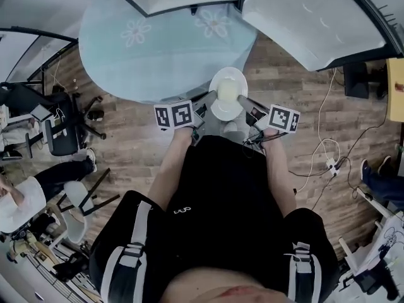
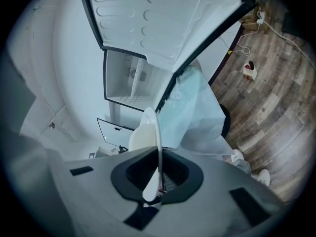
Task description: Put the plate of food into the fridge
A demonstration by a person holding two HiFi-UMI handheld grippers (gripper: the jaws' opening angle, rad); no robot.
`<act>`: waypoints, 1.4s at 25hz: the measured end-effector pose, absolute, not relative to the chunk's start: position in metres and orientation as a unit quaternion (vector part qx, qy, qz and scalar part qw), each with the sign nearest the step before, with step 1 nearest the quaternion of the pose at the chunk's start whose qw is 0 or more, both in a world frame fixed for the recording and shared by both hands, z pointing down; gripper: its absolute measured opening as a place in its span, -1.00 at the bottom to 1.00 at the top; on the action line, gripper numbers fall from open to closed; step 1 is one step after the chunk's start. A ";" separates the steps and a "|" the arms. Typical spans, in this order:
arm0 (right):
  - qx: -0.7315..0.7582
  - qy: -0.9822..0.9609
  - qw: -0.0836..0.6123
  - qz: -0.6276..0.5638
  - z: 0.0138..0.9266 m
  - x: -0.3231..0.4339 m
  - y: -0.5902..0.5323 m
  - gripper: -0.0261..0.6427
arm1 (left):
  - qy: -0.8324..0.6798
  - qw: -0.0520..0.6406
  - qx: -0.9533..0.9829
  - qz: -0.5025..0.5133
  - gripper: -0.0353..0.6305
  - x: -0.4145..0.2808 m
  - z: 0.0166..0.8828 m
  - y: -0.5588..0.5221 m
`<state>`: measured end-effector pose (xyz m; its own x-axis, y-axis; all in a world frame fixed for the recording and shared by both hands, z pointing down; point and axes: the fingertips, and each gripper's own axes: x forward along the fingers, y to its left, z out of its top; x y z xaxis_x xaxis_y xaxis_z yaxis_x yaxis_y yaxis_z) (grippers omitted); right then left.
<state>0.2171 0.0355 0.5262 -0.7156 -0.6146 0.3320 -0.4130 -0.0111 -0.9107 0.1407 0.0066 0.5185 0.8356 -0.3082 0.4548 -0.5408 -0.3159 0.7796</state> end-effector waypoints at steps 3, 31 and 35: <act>-0.365 0.700 0.088 -0.607 0.524 0.214 0.008 -0.87 | -0.265 0.515 0.807 0.112 -0.82 0.137 0.514 -0.017; -0.362 0.716 0.004 -0.597 0.523 0.127 -0.192 -0.87 | -0.286 0.521 0.803 0.048 -0.81 0.048 0.520 -0.213; -0.357 0.725 -0.009 -0.589 0.521 0.116 -0.220 -0.87 | -0.311 0.515 0.797 0.041 -0.81 0.035 0.519 -0.240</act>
<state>0.1161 -0.2201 0.5210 -0.7453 -0.5064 0.4338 -0.5286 0.0522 -0.8473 0.0355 -0.2397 0.5193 0.8029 -0.4546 0.3855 -0.5383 -0.2751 0.7966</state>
